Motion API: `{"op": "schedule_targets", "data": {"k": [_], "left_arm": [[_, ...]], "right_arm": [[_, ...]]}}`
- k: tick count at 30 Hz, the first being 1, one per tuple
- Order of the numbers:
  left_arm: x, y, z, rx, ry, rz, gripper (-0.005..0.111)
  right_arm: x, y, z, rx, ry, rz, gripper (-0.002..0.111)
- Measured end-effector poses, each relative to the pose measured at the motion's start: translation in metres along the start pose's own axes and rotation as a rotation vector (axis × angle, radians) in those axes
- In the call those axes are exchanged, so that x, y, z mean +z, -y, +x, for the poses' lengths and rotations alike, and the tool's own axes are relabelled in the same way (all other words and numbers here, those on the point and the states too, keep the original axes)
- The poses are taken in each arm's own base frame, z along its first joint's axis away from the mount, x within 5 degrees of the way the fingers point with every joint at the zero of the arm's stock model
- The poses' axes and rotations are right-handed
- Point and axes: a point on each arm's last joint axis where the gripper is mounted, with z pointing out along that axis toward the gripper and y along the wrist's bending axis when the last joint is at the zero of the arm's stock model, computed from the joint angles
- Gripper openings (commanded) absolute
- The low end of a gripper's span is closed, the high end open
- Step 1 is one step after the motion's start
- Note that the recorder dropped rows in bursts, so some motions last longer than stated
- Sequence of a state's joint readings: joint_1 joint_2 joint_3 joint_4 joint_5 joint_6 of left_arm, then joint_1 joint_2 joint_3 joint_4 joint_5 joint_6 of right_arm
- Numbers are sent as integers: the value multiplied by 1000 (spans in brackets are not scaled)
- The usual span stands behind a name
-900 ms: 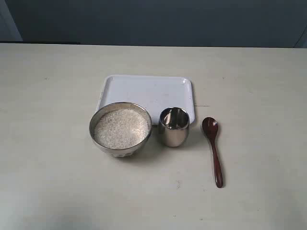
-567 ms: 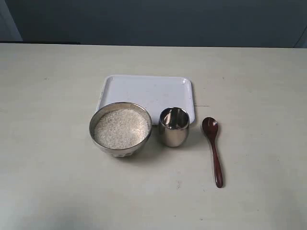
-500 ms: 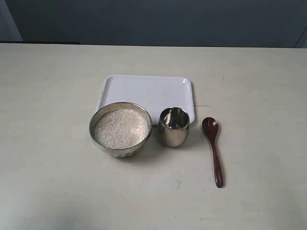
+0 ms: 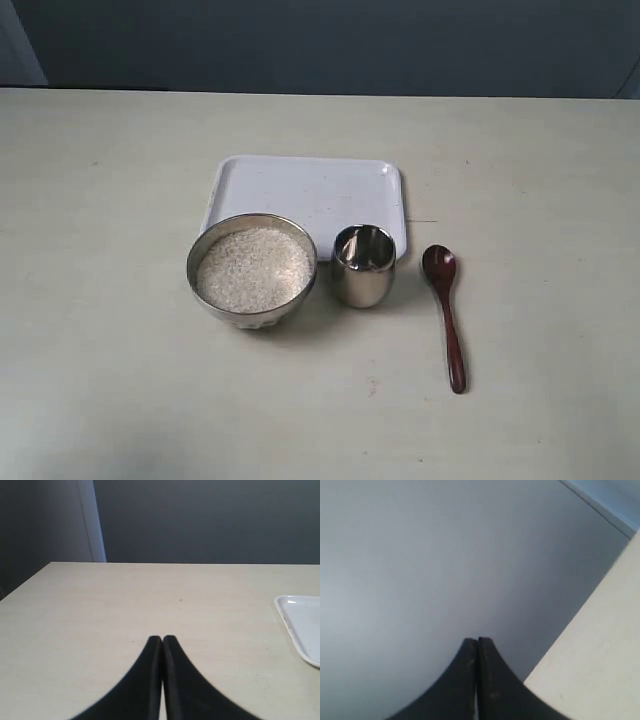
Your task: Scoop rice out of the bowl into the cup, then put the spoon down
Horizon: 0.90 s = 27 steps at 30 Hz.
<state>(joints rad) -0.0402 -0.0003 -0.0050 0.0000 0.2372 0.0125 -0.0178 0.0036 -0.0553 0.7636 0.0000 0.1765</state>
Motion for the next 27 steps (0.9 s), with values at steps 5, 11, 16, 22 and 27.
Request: {"op": "schedule_targets", "data": {"k": [5,11,16,22,27], "left_arm": [[0,0,0,0,0,0,1],[0,0,0,0,0,0,1],[0,0,0,0,0,0,1],[0,0,0,0,0,0,1],[0,0,0,0,0,0,1]], "right_arm": [[24,-95,-61,-603,-60,-46,-1],[162,-134,-84,-830,-623,229,-1],[228,-100,-33,-823,-1053,363,-1],[249,-55,40,-806,-1480,478,17],[248,-41,93,-758,-1717,492,45]]}}
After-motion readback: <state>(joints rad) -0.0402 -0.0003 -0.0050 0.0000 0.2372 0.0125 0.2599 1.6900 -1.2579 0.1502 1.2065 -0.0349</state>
